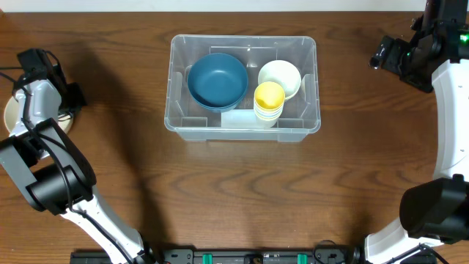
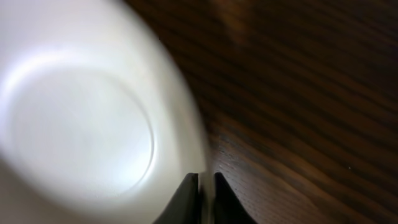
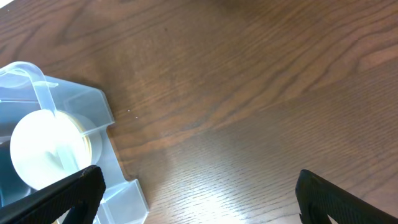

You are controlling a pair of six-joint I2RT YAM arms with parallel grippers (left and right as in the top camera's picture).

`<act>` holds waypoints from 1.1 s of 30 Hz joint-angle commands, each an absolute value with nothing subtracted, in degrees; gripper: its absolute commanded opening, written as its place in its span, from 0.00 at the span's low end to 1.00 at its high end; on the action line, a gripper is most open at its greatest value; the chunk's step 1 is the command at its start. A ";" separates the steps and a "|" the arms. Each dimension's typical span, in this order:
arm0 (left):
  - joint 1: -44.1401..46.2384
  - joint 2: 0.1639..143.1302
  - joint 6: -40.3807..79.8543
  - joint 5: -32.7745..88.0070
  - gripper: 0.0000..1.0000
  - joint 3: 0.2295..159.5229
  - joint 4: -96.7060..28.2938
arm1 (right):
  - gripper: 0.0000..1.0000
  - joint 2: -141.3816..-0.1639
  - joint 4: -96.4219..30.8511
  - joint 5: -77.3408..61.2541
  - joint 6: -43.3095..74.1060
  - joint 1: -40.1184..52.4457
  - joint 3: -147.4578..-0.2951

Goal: Pack container
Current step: 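Grasp the cream bowl rim with the left gripper and lift, then lower the cream bowl onto the blue bowls in the bin, release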

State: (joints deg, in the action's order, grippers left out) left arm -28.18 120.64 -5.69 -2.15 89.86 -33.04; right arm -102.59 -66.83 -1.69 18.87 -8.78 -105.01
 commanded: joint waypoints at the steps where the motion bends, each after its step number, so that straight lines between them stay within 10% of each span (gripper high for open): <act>1: -28.27 120.64 -4.58 -2.13 0.06 89.01 -34.02 | 0.99 -101.71 -66.89 -1.52 19.27 -8.99 -105.69; 33: -15.57 93.76 -0.75 11.38 0.06 89.06 -40.32 | 0.99 -101.71 -66.89 -1.52 19.27 -8.99 -105.69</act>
State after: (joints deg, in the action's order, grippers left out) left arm -15.94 97.97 -1.23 11.31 89.23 -39.42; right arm -102.59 -66.81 -1.69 18.87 -8.78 -105.01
